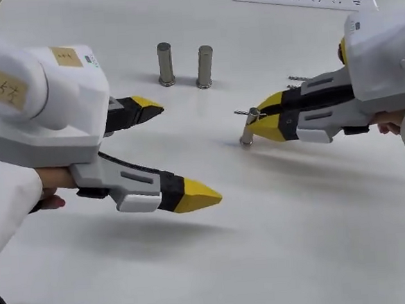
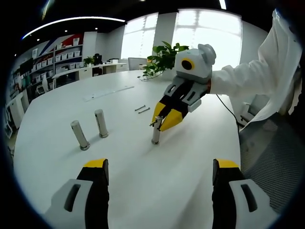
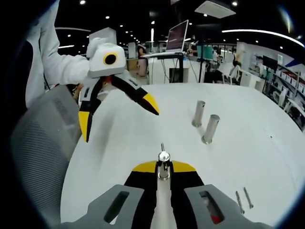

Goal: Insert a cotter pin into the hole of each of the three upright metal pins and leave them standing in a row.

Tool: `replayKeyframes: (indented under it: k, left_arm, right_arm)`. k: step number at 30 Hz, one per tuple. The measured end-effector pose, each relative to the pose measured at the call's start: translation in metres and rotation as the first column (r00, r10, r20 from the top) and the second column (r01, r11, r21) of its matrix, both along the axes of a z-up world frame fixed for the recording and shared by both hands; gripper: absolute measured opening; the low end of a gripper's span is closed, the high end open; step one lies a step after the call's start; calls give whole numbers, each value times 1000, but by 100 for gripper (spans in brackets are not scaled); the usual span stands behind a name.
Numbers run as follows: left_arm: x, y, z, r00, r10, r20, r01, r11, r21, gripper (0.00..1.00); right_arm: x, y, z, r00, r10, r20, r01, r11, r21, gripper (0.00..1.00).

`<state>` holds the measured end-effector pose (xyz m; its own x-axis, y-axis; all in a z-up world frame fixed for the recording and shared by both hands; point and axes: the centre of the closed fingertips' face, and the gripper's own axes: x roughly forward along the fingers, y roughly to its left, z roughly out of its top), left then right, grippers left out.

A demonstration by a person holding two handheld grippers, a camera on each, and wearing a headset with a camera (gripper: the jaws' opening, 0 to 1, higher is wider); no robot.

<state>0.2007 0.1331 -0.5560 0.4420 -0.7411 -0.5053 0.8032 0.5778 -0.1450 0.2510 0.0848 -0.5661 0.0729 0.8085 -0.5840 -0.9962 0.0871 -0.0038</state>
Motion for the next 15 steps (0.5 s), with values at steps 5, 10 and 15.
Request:
replayKeyframes:
  k: [5, 10, 15]
  left_arm:
    - [0, 6, -1, 1000, 20, -4, -20, 1000, -10, 89]
    - [-4, 10, -2, 999, 36, -11, -36, 999, -13, 88]
    - [-8, 10, -2, 999, 51, -15, -51, 998, -27, 88]
  right_arm:
    - [1, 16, 0, 1000, 23, 11, -23, 1000, 3, 3]
    - [1, 28, -3, 999, 41, 12, -41, 999, 0, 3]
    - [1, 31, -6, 999, 51, 16, -51, 999, -13, 3]
